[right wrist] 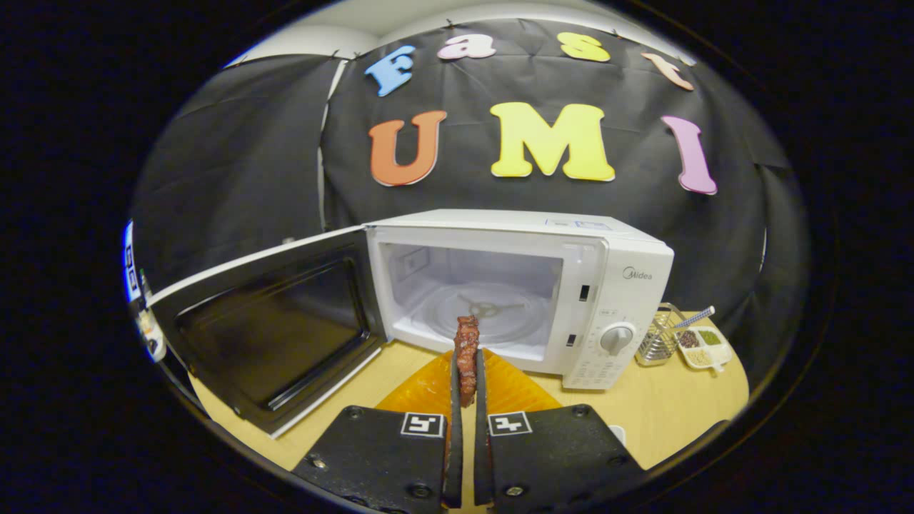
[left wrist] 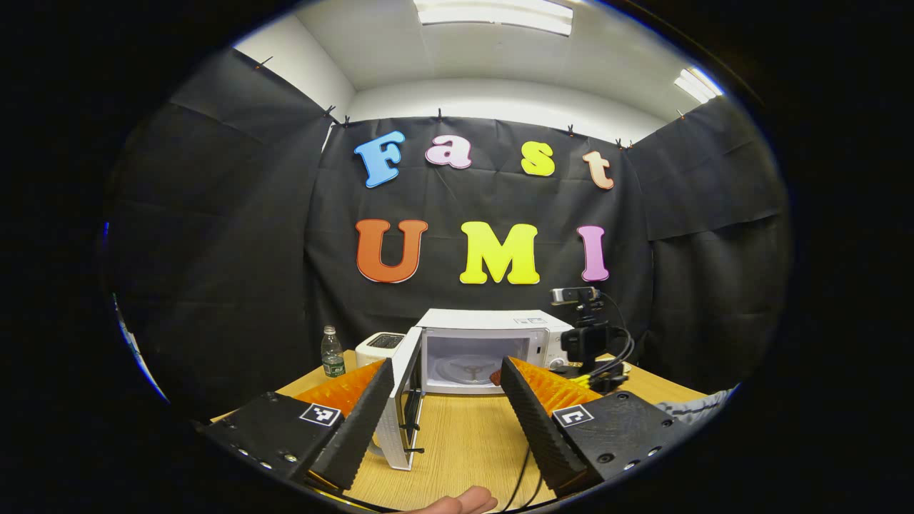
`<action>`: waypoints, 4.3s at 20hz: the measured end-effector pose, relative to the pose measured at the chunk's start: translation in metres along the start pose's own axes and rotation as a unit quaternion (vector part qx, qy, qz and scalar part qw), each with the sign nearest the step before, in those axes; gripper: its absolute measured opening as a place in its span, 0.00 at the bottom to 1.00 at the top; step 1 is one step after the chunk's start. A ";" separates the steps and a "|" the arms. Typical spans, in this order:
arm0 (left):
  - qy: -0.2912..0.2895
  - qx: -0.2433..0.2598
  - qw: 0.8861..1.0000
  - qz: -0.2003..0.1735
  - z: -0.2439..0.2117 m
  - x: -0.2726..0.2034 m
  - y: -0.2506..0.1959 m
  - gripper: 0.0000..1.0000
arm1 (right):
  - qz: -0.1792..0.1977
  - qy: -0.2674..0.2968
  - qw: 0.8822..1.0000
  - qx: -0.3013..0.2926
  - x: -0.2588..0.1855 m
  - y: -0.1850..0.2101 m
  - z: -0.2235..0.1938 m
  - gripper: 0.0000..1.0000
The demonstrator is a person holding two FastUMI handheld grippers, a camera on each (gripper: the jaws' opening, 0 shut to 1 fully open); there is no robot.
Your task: Open the microwave oven with the left hand, put the food in, and close the microwave oven.
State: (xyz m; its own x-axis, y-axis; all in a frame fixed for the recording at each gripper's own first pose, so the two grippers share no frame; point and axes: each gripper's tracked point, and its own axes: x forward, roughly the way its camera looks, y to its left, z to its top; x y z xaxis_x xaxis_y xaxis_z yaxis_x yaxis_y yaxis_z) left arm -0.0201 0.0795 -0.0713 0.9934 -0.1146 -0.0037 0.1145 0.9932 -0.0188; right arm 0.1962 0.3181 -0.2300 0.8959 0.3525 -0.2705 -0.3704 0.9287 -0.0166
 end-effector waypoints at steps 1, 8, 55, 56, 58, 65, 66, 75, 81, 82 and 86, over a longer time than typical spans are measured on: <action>0.003 0.001 1.000 -0.002 -0.002 0.000 0.001 0.92 | -0.016 -0.015 0.999 0.035 0.015 0.005 0.004 0.02; 0.008 0.008 1.000 -0.008 0.000 -0.003 0.004 0.92 | -0.100 -0.044 0.969 0.222 0.120 0.018 -0.007 0.10; 0.103 -0.048 0.991 0.067 -0.095 -0.019 0.097 0.92 | -0.129 0.081 0.987 -0.053 0.191 -0.003 -0.030 0.93; 0.102 -0.053 0.991 0.070 -0.098 -0.020 0.101 0.92 | -0.119 0.083 0.987 -0.065 0.184 0.000 -0.030 0.93; 0.097 -0.063 0.991 0.068 -0.100 -0.018 0.107 0.92 | -0.095 0.073 0.990 -0.068 0.165 0.008 -0.022 0.94; 0.078 -0.064 0.992 0.071 -0.109 -0.004 0.138 0.92 | -0.018 -0.013 0.995 -0.093 0.049 0.026 0.041 1.00; 0.080 -0.059 0.992 0.078 -0.111 -0.001 0.142 0.92 | -0.014 -0.030 0.994 -0.100 0.027 0.025 0.051 1.00; 0.052 -0.009 0.996 0.069 -0.106 0.022 0.151 0.01 | -0.002 -0.157 0.979 -0.131 -0.171 0.001 0.089 0.96; 0.060 0.007 0.996 0.065 -0.134 0.051 0.163 0.00 | 0.016 -0.208 0.973 -0.098 -0.260 -0.023 0.114 0.96; 0.069 0.007 0.996 0.055 -0.142 0.057 0.159 0.00 | 0.010 -0.210 0.972 -0.105 -0.266 -0.030 0.116 0.96; 0.080 0.001 0.996 0.041 -0.154 0.072 0.144 0.00 | -0.008 -0.213 0.969 -0.126 -0.284 -0.044 0.117 0.96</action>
State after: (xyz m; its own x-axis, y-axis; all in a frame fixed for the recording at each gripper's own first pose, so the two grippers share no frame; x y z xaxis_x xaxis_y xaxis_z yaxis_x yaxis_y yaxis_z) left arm 0.0669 0.2114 -0.2282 0.9859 -0.0347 -0.1636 0.0336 0.9994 -0.0091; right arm -0.0128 0.1909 -0.0399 0.9019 0.4042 0.1523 -0.3563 0.8955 -0.2668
